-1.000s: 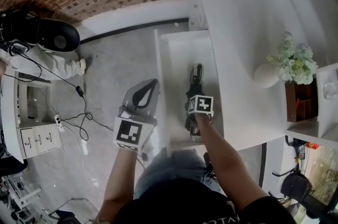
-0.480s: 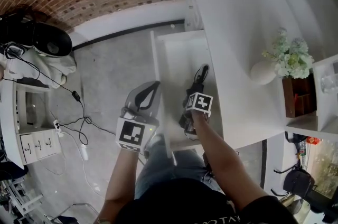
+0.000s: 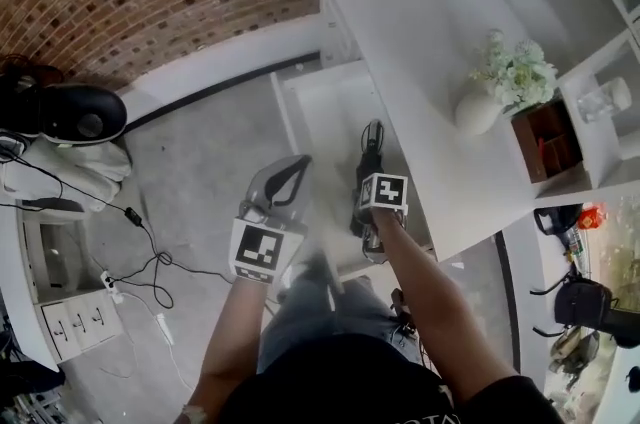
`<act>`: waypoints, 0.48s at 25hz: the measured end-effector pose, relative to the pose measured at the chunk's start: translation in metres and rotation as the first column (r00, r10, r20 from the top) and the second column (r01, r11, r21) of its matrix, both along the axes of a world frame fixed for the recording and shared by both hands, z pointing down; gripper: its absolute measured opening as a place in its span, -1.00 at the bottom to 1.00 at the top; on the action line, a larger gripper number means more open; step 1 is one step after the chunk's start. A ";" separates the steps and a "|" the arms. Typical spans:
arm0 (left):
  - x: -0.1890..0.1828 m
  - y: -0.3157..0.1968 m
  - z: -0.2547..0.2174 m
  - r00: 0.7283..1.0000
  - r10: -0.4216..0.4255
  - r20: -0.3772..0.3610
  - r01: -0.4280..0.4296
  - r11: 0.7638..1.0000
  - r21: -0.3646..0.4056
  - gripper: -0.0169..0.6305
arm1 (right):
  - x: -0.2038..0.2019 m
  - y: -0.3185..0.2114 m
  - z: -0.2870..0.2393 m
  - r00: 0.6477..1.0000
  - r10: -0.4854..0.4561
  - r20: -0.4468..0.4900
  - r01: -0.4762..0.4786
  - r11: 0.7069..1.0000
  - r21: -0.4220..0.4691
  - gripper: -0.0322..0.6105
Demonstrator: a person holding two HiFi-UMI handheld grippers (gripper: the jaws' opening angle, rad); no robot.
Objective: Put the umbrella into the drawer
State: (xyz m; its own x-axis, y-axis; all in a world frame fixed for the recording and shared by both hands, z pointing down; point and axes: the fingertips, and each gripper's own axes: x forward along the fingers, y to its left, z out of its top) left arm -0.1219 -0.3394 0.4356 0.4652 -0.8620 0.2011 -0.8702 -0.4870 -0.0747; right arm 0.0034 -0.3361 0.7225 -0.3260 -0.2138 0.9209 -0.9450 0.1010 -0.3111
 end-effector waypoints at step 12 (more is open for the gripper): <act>-0.005 0.037 -0.030 0.992 0.116 -0.040 -0.112 0.990 0.082 -0.97 | 0.019 0.029 -0.066 0.994 0.109 0.025 -0.112 0.985 0.130 0.04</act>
State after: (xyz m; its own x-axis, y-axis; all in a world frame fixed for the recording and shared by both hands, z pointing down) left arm -0.1270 -0.3029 0.4056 0.5684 -0.8153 0.1105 -0.8126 -0.5774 -0.0796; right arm 0.0228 -0.3069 0.6565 -0.3093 -0.3680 0.8769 -0.9472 0.0372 -0.3185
